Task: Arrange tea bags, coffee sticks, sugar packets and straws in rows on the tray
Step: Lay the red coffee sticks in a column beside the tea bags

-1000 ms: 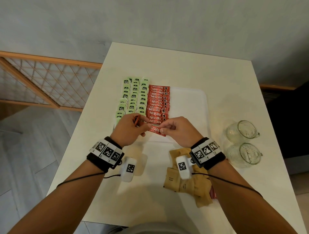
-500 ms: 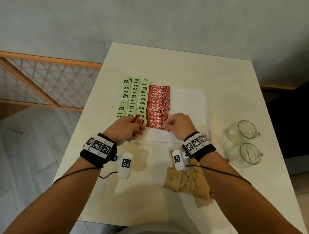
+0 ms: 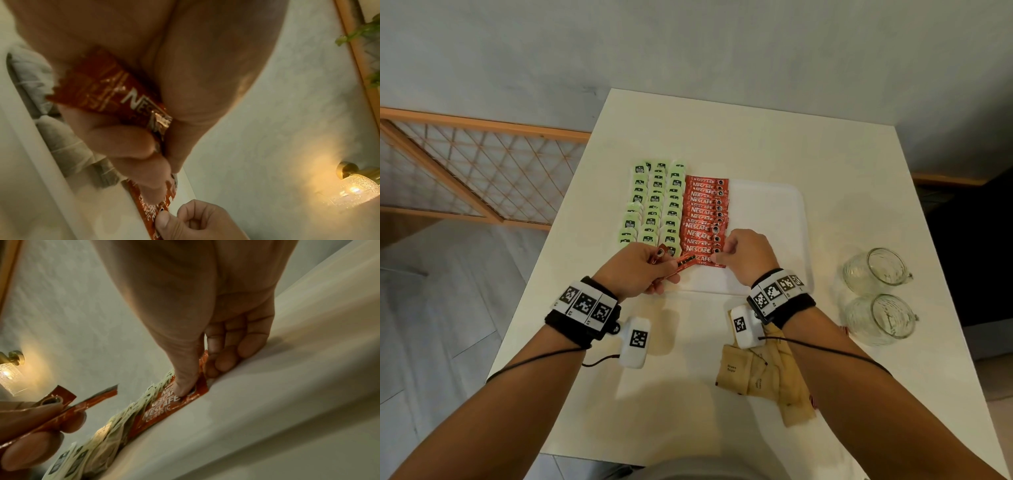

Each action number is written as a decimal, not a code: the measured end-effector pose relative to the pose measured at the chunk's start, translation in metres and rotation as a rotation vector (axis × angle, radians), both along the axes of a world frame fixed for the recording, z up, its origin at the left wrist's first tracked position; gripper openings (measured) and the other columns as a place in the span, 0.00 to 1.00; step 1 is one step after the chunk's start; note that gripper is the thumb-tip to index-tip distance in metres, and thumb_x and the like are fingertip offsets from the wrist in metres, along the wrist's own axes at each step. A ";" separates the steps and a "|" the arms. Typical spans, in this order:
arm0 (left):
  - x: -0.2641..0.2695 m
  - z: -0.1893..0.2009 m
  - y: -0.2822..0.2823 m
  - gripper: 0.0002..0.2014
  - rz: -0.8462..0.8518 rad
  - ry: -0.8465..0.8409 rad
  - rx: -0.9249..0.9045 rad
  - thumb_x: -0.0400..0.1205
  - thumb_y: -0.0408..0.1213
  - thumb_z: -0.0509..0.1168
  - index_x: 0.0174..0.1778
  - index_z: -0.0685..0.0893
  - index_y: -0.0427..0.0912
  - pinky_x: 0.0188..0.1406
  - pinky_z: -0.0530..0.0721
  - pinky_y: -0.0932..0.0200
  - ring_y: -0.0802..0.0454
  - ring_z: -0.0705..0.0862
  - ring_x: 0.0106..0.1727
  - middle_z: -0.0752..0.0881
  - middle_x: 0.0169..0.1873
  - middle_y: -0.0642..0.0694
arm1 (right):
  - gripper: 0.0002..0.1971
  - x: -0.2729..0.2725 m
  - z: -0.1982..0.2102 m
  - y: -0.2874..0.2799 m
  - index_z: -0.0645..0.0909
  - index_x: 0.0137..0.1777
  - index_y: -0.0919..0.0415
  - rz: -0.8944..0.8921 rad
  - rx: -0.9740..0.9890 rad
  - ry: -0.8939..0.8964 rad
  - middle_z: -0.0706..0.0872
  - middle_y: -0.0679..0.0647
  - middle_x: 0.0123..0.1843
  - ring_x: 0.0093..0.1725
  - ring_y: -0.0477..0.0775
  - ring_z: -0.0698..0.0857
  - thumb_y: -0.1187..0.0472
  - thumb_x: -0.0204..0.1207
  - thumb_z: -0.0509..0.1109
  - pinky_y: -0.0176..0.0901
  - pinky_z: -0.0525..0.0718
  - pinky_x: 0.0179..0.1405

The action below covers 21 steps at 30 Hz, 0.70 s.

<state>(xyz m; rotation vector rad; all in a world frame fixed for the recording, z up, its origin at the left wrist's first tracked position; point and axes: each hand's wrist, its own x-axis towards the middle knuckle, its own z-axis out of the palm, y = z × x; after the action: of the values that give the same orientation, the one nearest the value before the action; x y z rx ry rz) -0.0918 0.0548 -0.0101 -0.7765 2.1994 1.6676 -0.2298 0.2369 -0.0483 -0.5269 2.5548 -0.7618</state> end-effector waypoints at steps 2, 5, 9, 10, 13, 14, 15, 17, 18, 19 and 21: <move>-0.001 0.001 0.002 0.08 0.004 -0.002 -0.003 0.86 0.37 0.67 0.49 0.89 0.37 0.22 0.78 0.66 0.54 0.82 0.27 0.93 0.38 0.44 | 0.16 0.000 0.001 0.000 0.76 0.37 0.52 -0.006 0.015 0.006 0.84 0.46 0.39 0.42 0.51 0.84 0.50 0.73 0.82 0.43 0.78 0.40; -0.001 0.005 0.005 0.09 0.020 -0.009 -0.030 0.86 0.38 0.68 0.47 0.89 0.37 0.18 0.74 0.70 0.60 0.79 0.20 0.87 0.26 0.49 | 0.17 0.000 0.003 0.002 0.76 0.38 0.53 -0.008 0.018 0.001 0.82 0.45 0.38 0.42 0.51 0.83 0.48 0.73 0.81 0.43 0.76 0.39; -0.001 0.007 0.005 0.10 0.014 -0.001 -0.054 0.84 0.40 0.71 0.48 0.89 0.35 0.17 0.71 0.72 0.63 0.77 0.17 0.83 0.25 0.46 | 0.16 0.004 0.006 0.006 0.79 0.41 0.55 0.015 -0.066 0.011 0.84 0.46 0.39 0.40 0.49 0.82 0.45 0.76 0.78 0.43 0.78 0.39; -0.001 0.006 0.004 0.10 0.022 0.002 -0.052 0.83 0.40 0.72 0.48 0.89 0.34 0.17 0.71 0.72 0.63 0.77 0.17 0.83 0.24 0.47 | 0.15 0.006 0.008 0.007 0.81 0.42 0.55 0.041 -0.112 0.003 0.84 0.47 0.39 0.40 0.49 0.82 0.44 0.78 0.77 0.43 0.80 0.40; -0.003 0.003 0.004 0.09 0.061 0.021 -0.002 0.81 0.36 0.75 0.47 0.89 0.32 0.22 0.76 0.70 0.61 0.78 0.22 0.83 0.22 0.53 | 0.17 0.016 0.015 0.009 0.85 0.47 0.56 0.169 -0.211 -0.112 0.88 0.49 0.41 0.40 0.48 0.85 0.42 0.84 0.68 0.45 0.83 0.44; -0.004 0.001 0.004 0.08 0.067 0.037 0.027 0.79 0.35 0.76 0.46 0.90 0.33 0.27 0.79 0.66 0.58 0.80 0.26 0.83 0.24 0.52 | 0.19 0.019 0.017 0.010 0.86 0.47 0.57 0.214 -0.230 -0.158 0.89 0.49 0.41 0.38 0.47 0.86 0.42 0.86 0.65 0.45 0.84 0.44; -0.005 -0.001 0.005 0.06 0.061 0.052 0.039 0.78 0.34 0.77 0.46 0.91 0.35 0.31 0.80 0.62 0.55 0.80 0.29 0.84 0.26 0.52 | 0.21 0.022 0.018 0.011 0.86 0.45 0.58 0.246 -0.241 -0.197 0.90 0.48 0.40 0.37 0.46 0.87 0.42 0.87 0.63 0.44 0.85 0.44; -0.005 -0.003 0.007 0.05 0.048 0.087 0.027 0.76 0.32 0.78 0.47 0.92 0.38 0.34 0.79 0.62 0.57 0.81 0.31 0.87 0.29 0.52 | 0.21 0.025 0.017 0.012 0.88 0.43 0.59 0.270 -0.257 -0.259 0.90 0.46 0.37 0.36 0.45 0.87 0.45 0.88 0.63 0.45 0.86 0.46; -0.005 -0.003 0.009 0.06 0.050 0.105 0.024 0.76 0.31 0.78 0.48 0.92 0.37 0.32 0.79 0.66 0.61 0.81 0.30 0.87 0.29 0.54 | 0.19 0.025 0.016 0.012 0.89 0.42 0.59 0.277 -0.267 -0.277 0.90 0.46 0.36 0.36 0.44 0.87 0.47 0.88 0.65 0.47 0.86 0.47; -0.005 -0.003 0.011 0.08 0.054 0.120 0.026 0.75 0.29 0.79 0.48 0.91 0.35 0.30 0.78 0.69 0.63 0.82 0.29 0.88 0.30 0.54 | 0.17 0.025 0.015 0.013 0.90 0.44 0.58 0.285 -0.277 -0.277 0.90 0.47 0.37 0.36 0.44 0.87 0.50 0.87 0.67 0.49 0.86 0.48; -0.005 -0.003 0.013 0.09 0.055 0.142 0.043 0.74 0.28 0.79 0.49 0.91 0.35 0.29 0.79 0.72 0.65 0.83 0.29 0.88 0.33 0.53 | 0.09 0.024 0.013 0.014 0.91 0.50 0.56 0.288 -0.300 -0.258 0.91 0.51 0.40 0.39 0.47 0.87 0.54 0.85 0.71 0.51 0.87 0.50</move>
<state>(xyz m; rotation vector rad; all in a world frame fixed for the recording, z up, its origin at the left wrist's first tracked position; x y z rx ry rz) -0.0966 0.0673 -0.0130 -0.7351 2.2458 1.8427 -0.2062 0.2511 -0.0352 -0.8130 2.0823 -1.0366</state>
